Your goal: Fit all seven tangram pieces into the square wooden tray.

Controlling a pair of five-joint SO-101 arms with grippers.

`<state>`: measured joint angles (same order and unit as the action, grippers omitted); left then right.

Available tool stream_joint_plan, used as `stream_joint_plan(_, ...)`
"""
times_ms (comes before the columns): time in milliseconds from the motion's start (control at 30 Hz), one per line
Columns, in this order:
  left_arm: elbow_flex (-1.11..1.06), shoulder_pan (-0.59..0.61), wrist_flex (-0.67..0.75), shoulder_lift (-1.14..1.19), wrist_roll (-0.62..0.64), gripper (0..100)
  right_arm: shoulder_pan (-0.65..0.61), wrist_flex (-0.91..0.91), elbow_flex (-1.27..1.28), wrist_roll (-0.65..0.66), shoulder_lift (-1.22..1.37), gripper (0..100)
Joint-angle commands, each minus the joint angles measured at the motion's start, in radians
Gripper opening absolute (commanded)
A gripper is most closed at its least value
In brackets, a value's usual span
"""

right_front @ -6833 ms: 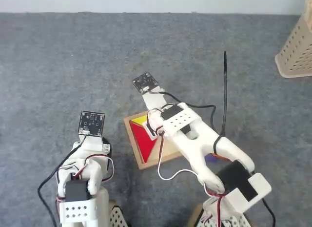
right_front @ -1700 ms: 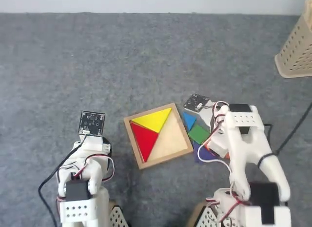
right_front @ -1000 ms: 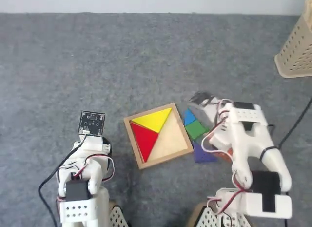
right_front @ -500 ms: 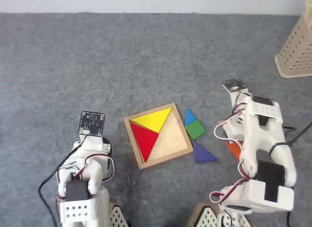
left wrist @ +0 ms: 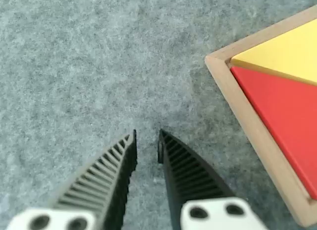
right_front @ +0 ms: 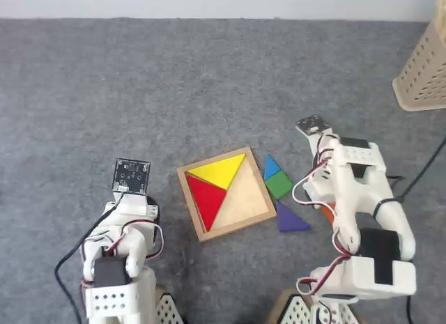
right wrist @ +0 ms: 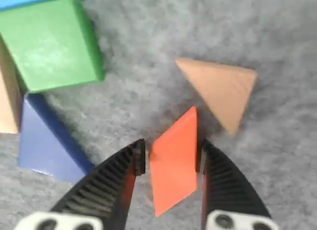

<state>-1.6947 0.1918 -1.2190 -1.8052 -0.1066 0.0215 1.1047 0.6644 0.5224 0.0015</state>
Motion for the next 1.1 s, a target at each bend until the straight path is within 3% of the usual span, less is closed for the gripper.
stream_joint_plan(0,0.008,-0.003,-0.003,-0.023,0.009,7,-0.022,-0.027,0.018,-0.011,-0.010,16.9)
stream_joint_plan(233,0.008,-0.003,-0.003,-0.023,0.009,7,-0.019,-0.039,0.034,-0.058,-0.013,1.2)
stream_joint_plan(567,0.008,-0.003,-0.003,-0.023,0.009,7,-0.042,0.088,-0.144,-0.201,-0.148,0.6)
stream_joint_plan(800,0.008,-0.003,-0.003,-0.023,0.009,7,-0.229,0.214,-0.302,-0.285,-0.246,0.6)
stream_joint_plan(1067,0.008,-0.003,-0.003,-0.023,0.009,7,-0.427,0.173,-0.404,-0.384,-0.168,0.8)
